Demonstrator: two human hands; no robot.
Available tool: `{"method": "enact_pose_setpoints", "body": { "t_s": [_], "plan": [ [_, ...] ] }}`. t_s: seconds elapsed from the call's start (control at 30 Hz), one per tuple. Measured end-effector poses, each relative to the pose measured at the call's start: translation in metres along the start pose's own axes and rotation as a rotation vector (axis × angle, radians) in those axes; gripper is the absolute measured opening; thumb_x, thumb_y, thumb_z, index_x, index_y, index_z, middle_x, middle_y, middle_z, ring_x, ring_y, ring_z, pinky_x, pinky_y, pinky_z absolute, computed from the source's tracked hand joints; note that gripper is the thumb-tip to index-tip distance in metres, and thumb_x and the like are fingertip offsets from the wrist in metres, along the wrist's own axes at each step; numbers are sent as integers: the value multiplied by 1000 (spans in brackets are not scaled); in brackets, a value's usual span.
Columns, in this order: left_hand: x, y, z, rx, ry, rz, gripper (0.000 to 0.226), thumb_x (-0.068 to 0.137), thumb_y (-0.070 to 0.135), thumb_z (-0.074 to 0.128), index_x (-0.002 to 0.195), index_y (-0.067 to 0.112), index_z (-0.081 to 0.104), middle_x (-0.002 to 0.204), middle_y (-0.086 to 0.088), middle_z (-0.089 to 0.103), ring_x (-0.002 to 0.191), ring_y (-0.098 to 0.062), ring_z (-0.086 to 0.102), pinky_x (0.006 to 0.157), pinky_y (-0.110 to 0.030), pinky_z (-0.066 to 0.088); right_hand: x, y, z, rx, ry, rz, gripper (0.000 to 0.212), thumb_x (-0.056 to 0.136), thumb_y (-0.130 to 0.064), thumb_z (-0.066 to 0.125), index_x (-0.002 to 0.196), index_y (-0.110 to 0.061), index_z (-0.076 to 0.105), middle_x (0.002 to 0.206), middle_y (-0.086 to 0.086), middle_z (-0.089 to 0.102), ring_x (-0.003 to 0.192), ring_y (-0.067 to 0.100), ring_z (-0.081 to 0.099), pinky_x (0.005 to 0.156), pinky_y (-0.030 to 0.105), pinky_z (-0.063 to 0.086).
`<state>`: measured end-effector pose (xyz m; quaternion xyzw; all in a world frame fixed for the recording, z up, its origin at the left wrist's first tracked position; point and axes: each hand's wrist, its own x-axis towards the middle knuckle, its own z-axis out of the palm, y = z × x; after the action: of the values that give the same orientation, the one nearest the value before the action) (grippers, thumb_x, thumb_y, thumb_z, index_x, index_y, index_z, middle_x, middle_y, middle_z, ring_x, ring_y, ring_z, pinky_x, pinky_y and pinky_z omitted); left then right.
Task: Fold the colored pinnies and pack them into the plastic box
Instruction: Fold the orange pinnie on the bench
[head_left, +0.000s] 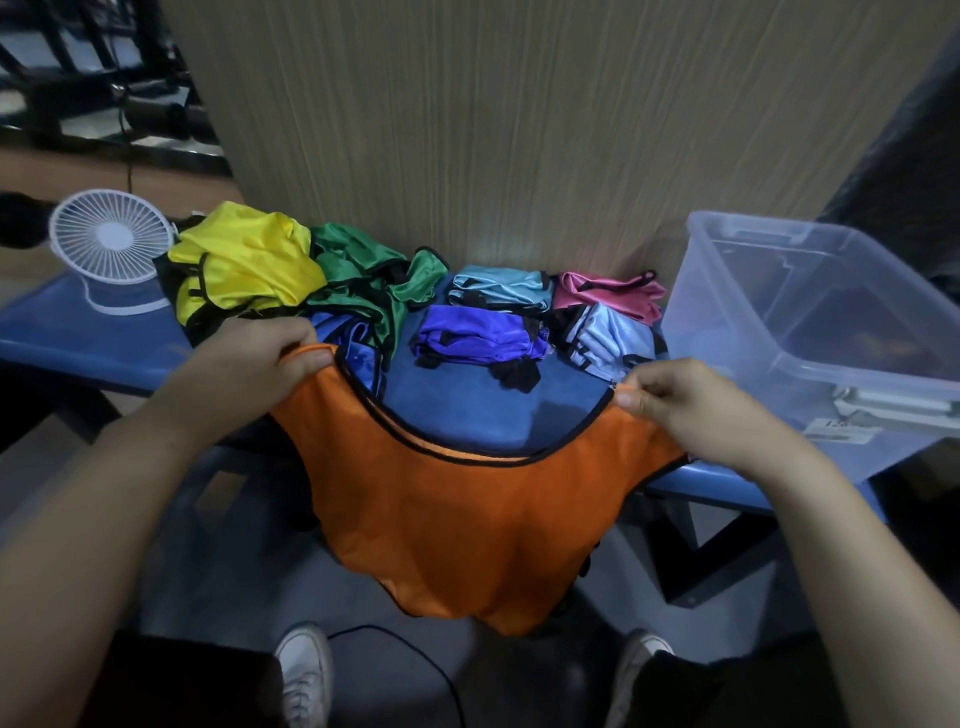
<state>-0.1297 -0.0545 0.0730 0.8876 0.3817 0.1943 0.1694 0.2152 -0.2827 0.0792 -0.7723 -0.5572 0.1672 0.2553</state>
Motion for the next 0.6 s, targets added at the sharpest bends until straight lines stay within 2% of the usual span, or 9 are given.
{"method": "enact_pose_setpoints", "body": {
  "t_s": [0.1,0.23,0.37,0.47,0.53,0.6],
  "plan": [
    [-1,10,-2,9,4,53,25,95,37,63,72,27,58,69,7,61,74,-11,59,69,-39,45,-1,-7,2,-30,171,26,33,97,-25,64,64,-21,57,50,-8,45,52,7,41,53,21,34],
    [0,28,0,-51,24,51,17,94,34,64,78,29,64,74,8,64,77,-11,60,70,-38,47,-3,-19,2,68,254,104,33,97,-27,63,66,-15,62,48,-5,45,45,10,38,54,29,34],
    [6,51,13,-130,15,45,18,93,31,67,78,22,68,71,0,66,73,-14,62,69,-38,48,-3,-34,10,186,216,141,31,96,-27,64,70,-9,65,48,-1,45,43,9,38,50,25,33],
    [10,70,28,-199,-13,22,20,92,30,68,74,21,70,60,8,64,60,0,59,59,-24,42,-3,-48,21,380,106,178,31,96,-17,63,70,0,63,43,1,49,34,7,38,41,17,31],
    [13,78,39,-258,-22,-5,24,91,31,69,71,19,69,53,10,62,51,2,54,56,-22,39,-4,-56,31,483,46,202,29,96,-10,61,70,3,63,47,13,56,32,9,39,37,16,29],
    [14,85,50,-331,-37,-32,28,92,32,69,69,15,69,52,-2,60,45,-2,46,55,-27,37,-3,-61,42,543,10,210,26,93,-7,59,72,7,63,56,23,61,35,17,43,40,21,30]
  ]
}}
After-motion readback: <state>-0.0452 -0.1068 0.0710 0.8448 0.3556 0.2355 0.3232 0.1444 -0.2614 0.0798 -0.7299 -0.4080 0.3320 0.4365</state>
